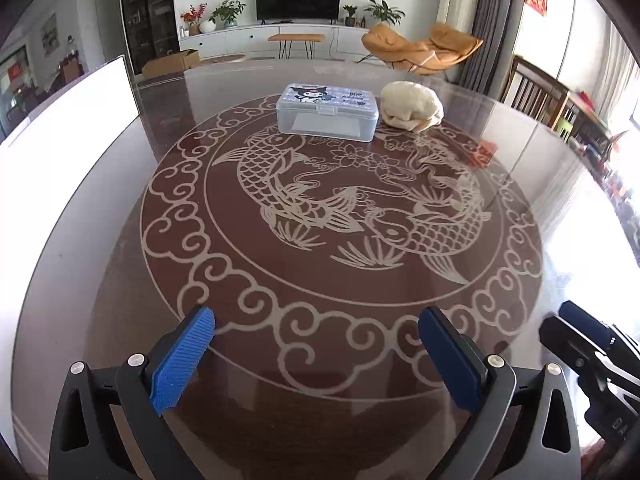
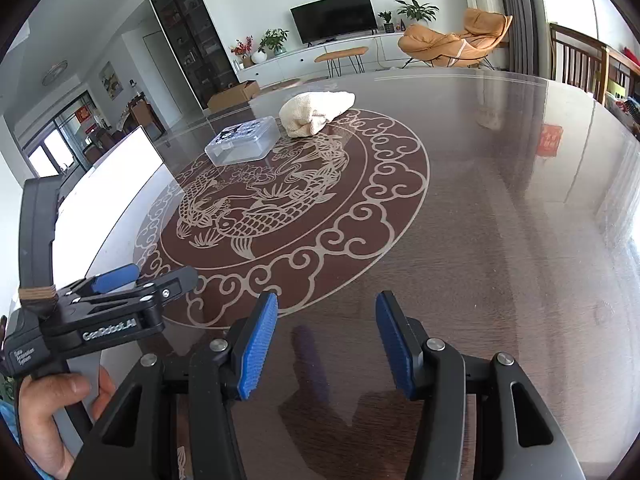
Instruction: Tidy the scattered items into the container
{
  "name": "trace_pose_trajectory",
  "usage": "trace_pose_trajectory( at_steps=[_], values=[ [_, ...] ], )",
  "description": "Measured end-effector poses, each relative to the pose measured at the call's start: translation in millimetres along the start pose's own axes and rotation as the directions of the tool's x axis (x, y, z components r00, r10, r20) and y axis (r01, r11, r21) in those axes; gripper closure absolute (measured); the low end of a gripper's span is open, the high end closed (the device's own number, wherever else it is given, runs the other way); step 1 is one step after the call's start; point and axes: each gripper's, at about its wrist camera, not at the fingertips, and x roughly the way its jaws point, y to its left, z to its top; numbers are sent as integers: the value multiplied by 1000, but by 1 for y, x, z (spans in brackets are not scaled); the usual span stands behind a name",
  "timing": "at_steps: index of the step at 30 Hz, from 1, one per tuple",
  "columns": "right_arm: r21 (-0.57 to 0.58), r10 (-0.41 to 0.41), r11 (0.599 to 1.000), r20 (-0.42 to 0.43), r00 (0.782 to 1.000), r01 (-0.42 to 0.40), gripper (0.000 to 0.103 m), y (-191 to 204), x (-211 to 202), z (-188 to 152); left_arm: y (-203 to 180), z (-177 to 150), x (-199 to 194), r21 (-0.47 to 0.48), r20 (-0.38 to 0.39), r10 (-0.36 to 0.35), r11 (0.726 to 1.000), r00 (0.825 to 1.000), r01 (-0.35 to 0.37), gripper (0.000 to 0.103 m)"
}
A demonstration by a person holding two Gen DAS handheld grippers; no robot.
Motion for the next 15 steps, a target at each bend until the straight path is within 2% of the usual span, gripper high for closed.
trace_pose_trajectory(
  at_steps=[6, 9, 15],
  values=[
    [-5, -7, 1000, -2, 1000, 7, 50, 1, 1, 0, -10, 36, 24, -40, -4, 28, 999, 1000, -28, 0],
    [-6, -8, 1000, -2, 1000, 8, 50, 1, 1, 0, -24, 64, 43, -46, -15, 31, 998, 999, -31, 0],
    [-16, -20, 1000, -4, 1000, 20, 50, 3, 1, -1, -37, 122, 82, -117, -17, 70, 991, 997, -71, 0]
  ],
)
